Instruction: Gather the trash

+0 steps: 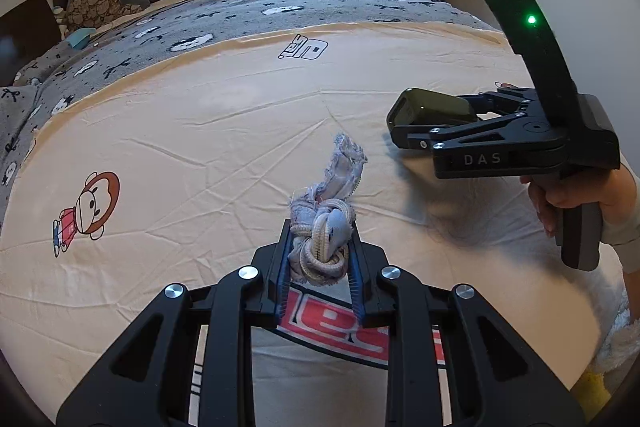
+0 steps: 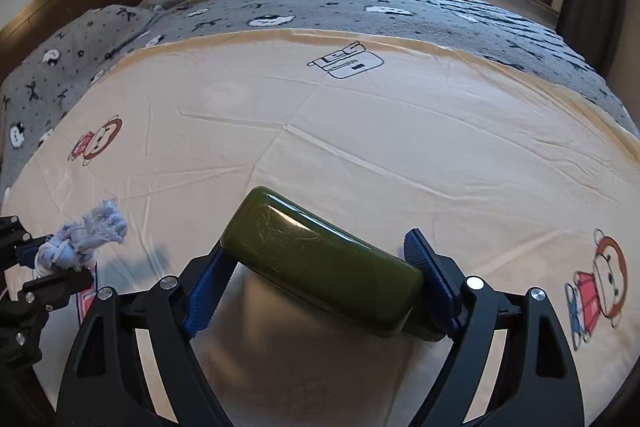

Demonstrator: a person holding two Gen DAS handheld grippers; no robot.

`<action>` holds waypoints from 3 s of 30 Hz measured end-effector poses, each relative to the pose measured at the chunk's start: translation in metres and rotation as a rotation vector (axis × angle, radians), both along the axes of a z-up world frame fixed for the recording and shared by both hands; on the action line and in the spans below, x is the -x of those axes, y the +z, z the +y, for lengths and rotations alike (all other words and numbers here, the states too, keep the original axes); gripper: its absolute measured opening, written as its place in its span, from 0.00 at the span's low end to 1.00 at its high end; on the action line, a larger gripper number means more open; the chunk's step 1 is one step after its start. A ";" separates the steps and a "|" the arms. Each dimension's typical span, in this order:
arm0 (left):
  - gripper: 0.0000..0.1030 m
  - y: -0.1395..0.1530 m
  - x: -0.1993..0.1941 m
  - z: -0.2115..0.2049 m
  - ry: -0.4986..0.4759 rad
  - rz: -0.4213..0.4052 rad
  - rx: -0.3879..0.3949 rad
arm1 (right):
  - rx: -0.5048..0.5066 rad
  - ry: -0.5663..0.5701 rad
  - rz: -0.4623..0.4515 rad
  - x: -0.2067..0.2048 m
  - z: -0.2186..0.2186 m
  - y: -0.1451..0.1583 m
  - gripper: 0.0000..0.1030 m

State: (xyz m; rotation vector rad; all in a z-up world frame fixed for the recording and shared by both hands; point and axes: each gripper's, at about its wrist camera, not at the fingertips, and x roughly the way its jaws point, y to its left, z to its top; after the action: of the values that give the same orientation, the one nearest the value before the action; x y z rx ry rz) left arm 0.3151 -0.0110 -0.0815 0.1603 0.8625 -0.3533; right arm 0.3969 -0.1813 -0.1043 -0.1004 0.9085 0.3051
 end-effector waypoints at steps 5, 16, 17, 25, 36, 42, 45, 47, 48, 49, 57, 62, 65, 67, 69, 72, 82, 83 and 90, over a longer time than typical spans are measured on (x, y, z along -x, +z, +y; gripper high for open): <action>0.22 0.018 0.026 -0.002 -0.012 -0.031 0.004 | 0.024 -0.007 -0.024 0.036 -0.007 0.021 0.82; 0.22 0.054 0.130 -0.020 -0.083 -0.121 0.048 | 0.042 0.001 -0.184 0.191 -0.027 0.090 0.82; 0.22 0.054 0.142 -0.022 -0.094 -0.134 0.048 | 0.044 0.005 -0.201 0.215 -0.029 0.093 0.82; 0.22 0.043 0.241 -0.022 -0.142 -0.189 0.057 | -0.076 0.011 -0.210 0.329 -0.050 0.081 0.82; 0.22 -0.035 0.318 -0.012 -0.158 -0.028 0.073 | -0.164 -0.087 -0.065 0.404 -0.049 -0.001 0.82; 0.22 -0.087 0.320 -0.011 -0.157 0.127 0.071 | -0.182 -0.111 0.093 0.410 -0.044 -0.053 0.82; 0.22 -0.111 0.317 -0.014 -0.160 0.200 0.068 | -0.188 -0.125 0.179 0.408 -0.041 -0.077 0.82; 0.22 -0.129 0.315 -0.018 -0.165 0.251 0.060 | -0.188 -0.133 0.232 0.406 -0.038 -0.094 0.82; 0.22 -0.136 0.314 -0.019 -0.167 0.277 0.061 | -0.189 -0.135 0.248 0.406 -0.037 -0.099 0.82; 0.22 -0.145 0.313 -0.020 -0.167 0.306 0.061 | -0.191 -0.139 0.264 0.405 -0.036 -0.104 0.82; 0.22 -0.200 0.297 -0.020 -0.148 0.478 0.060 | -0.192 -0.161 0.364 0.395 -0.027 -0.140 0.82; 0.26 -0.204 0.291 -0.017 -0.140 0.486 0.078 | -0.191 -0.166 0.361 0.391 -0.026 -0.141 0.83; 0.44 -0.203 0.294 -0.019 -0.124 0.485 0.076 | -0.185 -0.182 0.362 0.389 -0.027 -0.140 0.89; 0.44 -0.201 0.293 -0.016 -0.116 0.481 0.077 | -0.187 -0.196 0.356 0.390 -0.030 -0.137 0.92; 0.51 -0.196 0.293 -0.012 -0.106 0.470 0.080 | -0.188 -0.204 0.346 0.389 -0.033 -0.133 0.93; 0.60 -0.179 0.292 -0.006 -0.083 0.421 0.077 | -0.184 -0.220 0.310 0.391 -0.042 -0.116 0.93; 0.92 -0.077 0.299 -0.001 -0.014 0.161 0.082 | -0.110 -0.302 0.067 0.404 -0.065 -0.019 0.97; 0.92 -0.065 0.301 -0.001 -0.013 0.138 0.083 | -0.100 -0.311 0.039 0.406 -0.063 -0.008 0.97; 0.92 0.018 0.313 0.009 0.025 -0.075 0.119 | -0.052 -0.372 -0.123 0.424 -0.062 0.060 0.97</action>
State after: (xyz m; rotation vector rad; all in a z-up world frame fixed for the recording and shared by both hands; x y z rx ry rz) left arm 0.0016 -0.0024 -0.0630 0.0523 0.7671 -0.3719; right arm -0.0276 -0.2434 -0.0440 0.0969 0.7785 -0.0242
